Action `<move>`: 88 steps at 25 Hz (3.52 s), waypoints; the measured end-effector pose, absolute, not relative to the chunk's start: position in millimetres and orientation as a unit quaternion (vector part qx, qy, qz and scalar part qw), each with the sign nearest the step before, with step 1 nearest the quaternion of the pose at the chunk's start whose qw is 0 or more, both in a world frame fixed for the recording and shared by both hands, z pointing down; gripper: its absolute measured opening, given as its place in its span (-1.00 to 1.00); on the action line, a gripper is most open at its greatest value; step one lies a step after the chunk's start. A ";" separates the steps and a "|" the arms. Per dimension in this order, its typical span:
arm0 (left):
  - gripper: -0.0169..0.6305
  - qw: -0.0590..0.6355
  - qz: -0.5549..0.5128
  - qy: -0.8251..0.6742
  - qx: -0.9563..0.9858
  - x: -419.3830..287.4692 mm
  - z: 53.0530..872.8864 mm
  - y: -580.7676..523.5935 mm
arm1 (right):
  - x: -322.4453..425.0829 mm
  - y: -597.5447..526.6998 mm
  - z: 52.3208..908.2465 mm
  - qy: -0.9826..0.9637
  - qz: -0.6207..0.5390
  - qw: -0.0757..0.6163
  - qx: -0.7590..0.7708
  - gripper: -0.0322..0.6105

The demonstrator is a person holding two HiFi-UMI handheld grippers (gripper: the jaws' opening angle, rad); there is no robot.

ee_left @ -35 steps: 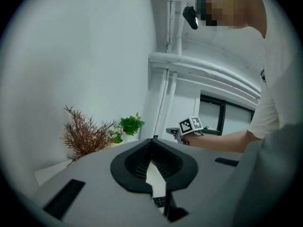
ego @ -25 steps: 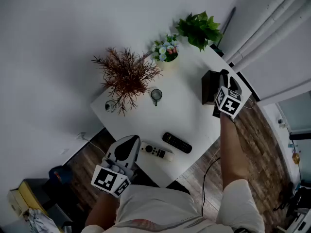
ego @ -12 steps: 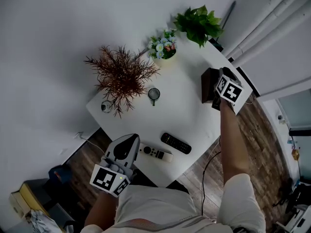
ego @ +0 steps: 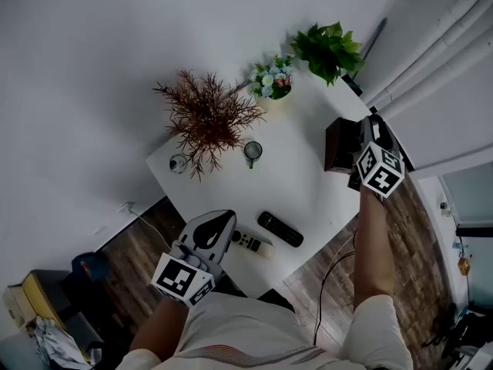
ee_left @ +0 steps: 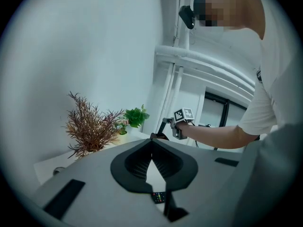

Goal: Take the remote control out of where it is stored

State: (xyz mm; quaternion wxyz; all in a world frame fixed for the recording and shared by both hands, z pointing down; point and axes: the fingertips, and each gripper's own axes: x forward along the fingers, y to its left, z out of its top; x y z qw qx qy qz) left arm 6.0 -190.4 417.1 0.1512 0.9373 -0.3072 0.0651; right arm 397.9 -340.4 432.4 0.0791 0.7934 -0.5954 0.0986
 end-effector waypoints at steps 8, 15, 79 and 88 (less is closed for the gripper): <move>-0.92 0.138 0.047 -0.306 0.941 9.9 401.1 -171.9 | 326.4 -267.4 374.5 -0.683 0.048 0.094 0.722 -0.33; -0.92 0.135 0.031 -0.310 0.941 10.5 394.7 -150.8 | 257.8 -211.0 411.5 -0.745 0.094 0.190 0.632 -0.33; -0.92 0.168 0.028 -0.363 0.916 -68.8 419.3 -156.8 | 78.8 -223.0 618.9 -0.783 0.113 0.583 0.187 -0.32; -0.92 0.123 0.023 -0.330 0.936 -35.5 380.4 -138.3 | 115.0 -200.0 482.2 -0.863 0.117 0.268 0.411 -0.69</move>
